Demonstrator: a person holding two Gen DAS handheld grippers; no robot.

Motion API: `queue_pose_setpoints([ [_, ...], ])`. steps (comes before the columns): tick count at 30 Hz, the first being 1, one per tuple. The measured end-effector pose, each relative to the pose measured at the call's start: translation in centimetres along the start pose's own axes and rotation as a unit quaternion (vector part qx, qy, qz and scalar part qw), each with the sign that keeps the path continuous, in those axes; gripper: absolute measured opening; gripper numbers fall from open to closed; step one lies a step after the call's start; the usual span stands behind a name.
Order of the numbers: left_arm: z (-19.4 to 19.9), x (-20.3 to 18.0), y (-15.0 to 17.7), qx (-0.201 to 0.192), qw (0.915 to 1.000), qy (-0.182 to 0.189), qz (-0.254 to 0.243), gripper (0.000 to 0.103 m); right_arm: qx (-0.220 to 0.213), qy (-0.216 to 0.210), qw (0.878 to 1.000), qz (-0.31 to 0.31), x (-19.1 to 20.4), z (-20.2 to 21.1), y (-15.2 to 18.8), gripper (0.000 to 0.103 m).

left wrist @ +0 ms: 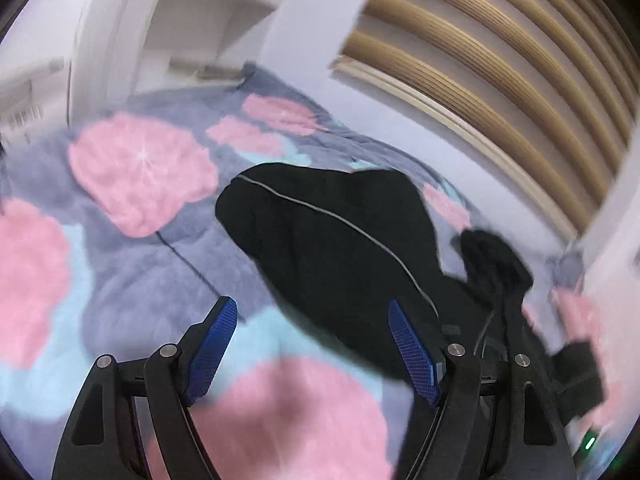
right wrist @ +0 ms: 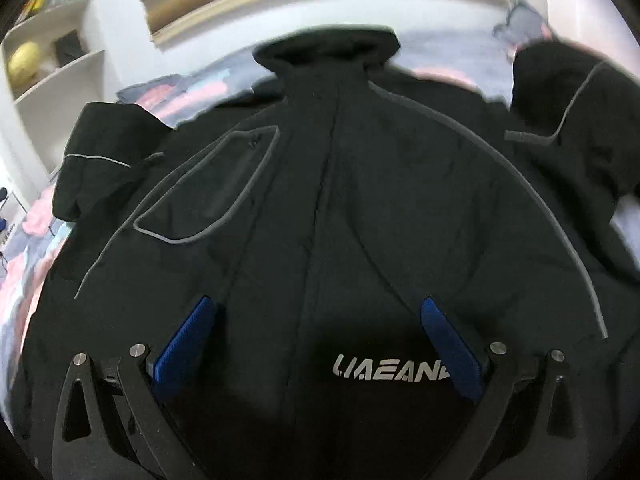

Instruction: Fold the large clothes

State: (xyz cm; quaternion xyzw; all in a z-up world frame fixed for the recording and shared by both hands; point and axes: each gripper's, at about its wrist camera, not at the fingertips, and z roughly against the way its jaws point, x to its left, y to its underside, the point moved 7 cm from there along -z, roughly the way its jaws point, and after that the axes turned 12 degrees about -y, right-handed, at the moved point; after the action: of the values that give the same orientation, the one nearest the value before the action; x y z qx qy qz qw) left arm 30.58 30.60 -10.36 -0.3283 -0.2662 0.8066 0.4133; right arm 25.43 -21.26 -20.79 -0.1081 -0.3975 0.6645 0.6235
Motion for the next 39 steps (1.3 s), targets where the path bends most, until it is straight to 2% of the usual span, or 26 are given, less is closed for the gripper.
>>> queue_pose_setpoints([
  [2,-3.5,1.6,-1.9,0.016,0.9977,0.03,0.059,0.079,0.001,0.0,1.0,0.004,0.1,-0.3,0.1,0.103],
  [4,-6.6,2.2,-3.4,0.033,0.9936,0.057,0.092,0.079,0.003,0.005,1.0,0.015,0.6,-0.7,0.3,0.103],
  [5,-8.3,2.3,-4.0,0.042,0.9925,0.056,0.1,0.079,0.002,0.006,1.0,0.02,0.7,-0.6,0.4,0.103],
  [8,-13.5,2.9,-4.7,0.07,0.9889,0.025,0.129,0.079,0.0,0.01,0.999,0.033,1.1,-0.6,0.4,0.103],
  [11,-17.9,4.0,-4.8,0.09,0.9813,0.02,0.169,0.079,-0.007,0.004,0.999,0.037,1.1,-0.6,0.4,0.103],
  [14,-20.7,4.3,-4.9,0.094,0.9779,0.032,0.184,0.079,-0.011,-0.001,0.999,0.039,1.1,-0.6,0.4,0.103],
  [15,-21.1,4.2,-5.0,0.089,0.9785,0.034,0.183,0.072,-0.012,-0.001,0.999,0.04,1.1,-0.6,0.4,0.103],
  [16,-21.3,4.0,-5.2,0.081,0.9796,0.04,0.18,0.041,-0.012,0.0,0.999,0.042,1.1,-0.7,0.4,0.103],
  [17,-21.5,4.0,-5.5,0.078,0.9801,0.044,0.177,0.027,-0.012,0.002,0.999,0.044,1.1,-0.7,0.4,0.103],
  [19,-20.7,3.9,-5.9,0.06,0.981,0.051,0.178,0.017,-0.01,0.006,0.999,0.047,1.2,-0.8,0.4,0.103],
  [21,-17.9,4.3,-6.6,0.016,0.9854,0.029,0.167,0.016,-0.009,0.007,0.999,0.048,1.2,-0.8,0.5,0.103],
  [23,-14.0,5.2,-7.7,-0.036,0.9881,-0.014,0.149,0.016,-0.007,0.009,0.999,0.049,1.2,-0.9,0.5,0.103],
  [24,-11.6,6.2,-8.4,-0.065,0.9861,-0.049,0.145,0.016,-0.007,0.009,0.999,0.049,1.2,-0.9,0.5,0.103],
  [26,-9.4,7.9,-9.0,-0.083,0.9801,-0.103,0.148,0.016,-0.006,0.008,0.999,0.05,1.3,-0.9,0.5,0.103],
  [28,-10.0,8.5,-8.5,-0.046,0.9761,-0.167,0.131,0.016,-0.005,0.01,0.999,0.051,1.2,-0.9,0.5,0.103],
  [30,-13.0,7.9,-7.0,0.004,0.9635,-0.259,0.068,0.016,-0.005,0.008,0.999,0.05,1.1,-0.9,0.5,0.103],
  [31,-13.9,7.3,-6.4,0.016,0.9603,-0.275,0.043,0.015,-0.006,0.007,0.999,0.049,1.0,-0.9,0.4,0.103],
  [32,-14.2,6.4,-5.8,0.013,0.9607,-0.277,0.019,0.015,-0.006,0.005,0.999,0.048,0.9,-0.9,0.4,0.103],
  [35,-10.9,2.6,-5.1,-0.04,0.9732,-0.223,-0.042,0.015,-0.006,0.004,0.999,0.048,0.8,-0.9,0.4,0.103],
  [37,-7.0,-1.9,-5.1,-0.085,0.9769,-0.172,-0.094,0.015,-0.007,0.004,0.999,0.048,0.9,-0.9,0.4,0.103],
  [39,-2.9,-7.2,-5.1,-0.122,0.9749,-0.112,-0.149,0.015,-0.007,0.003,0.999,0.046,0.9,-0.9,0.4,0.103],
])
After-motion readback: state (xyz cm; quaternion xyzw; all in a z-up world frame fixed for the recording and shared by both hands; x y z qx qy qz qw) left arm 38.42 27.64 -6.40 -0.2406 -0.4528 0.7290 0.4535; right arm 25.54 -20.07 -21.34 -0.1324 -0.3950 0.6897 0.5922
